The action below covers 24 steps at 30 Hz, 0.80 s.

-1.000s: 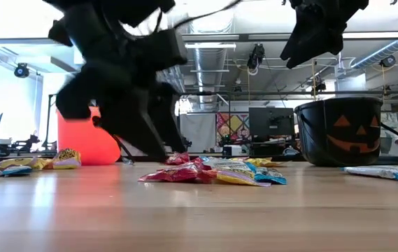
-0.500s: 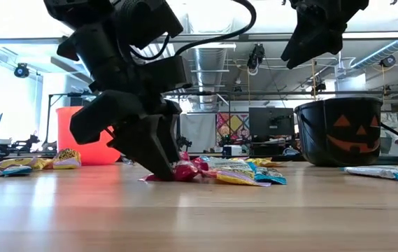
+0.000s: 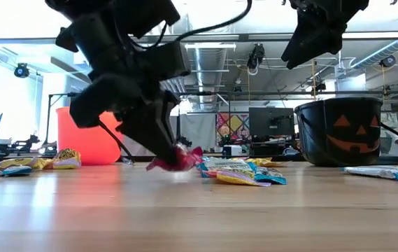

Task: Sort candy by brand, put in halloween buckets
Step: Put the red candy into the purple bucket

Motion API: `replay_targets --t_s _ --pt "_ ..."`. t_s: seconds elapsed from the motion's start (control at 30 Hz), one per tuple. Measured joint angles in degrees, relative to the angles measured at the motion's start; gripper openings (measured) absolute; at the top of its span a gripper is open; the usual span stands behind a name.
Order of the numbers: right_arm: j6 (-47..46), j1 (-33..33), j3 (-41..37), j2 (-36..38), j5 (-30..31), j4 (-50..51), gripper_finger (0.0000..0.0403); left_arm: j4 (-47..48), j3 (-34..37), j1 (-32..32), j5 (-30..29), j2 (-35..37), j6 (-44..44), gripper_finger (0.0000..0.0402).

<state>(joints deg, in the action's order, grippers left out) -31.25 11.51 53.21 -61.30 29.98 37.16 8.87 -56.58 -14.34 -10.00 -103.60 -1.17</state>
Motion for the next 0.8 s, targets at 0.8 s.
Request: replay_targets --t_s 0.8 --pt "0.8 0.0 -0.1 0.0 0.1 -0.1 0.0192 48.9 -19.2 -18.1 5.9 28.9 27.8 0.0008"
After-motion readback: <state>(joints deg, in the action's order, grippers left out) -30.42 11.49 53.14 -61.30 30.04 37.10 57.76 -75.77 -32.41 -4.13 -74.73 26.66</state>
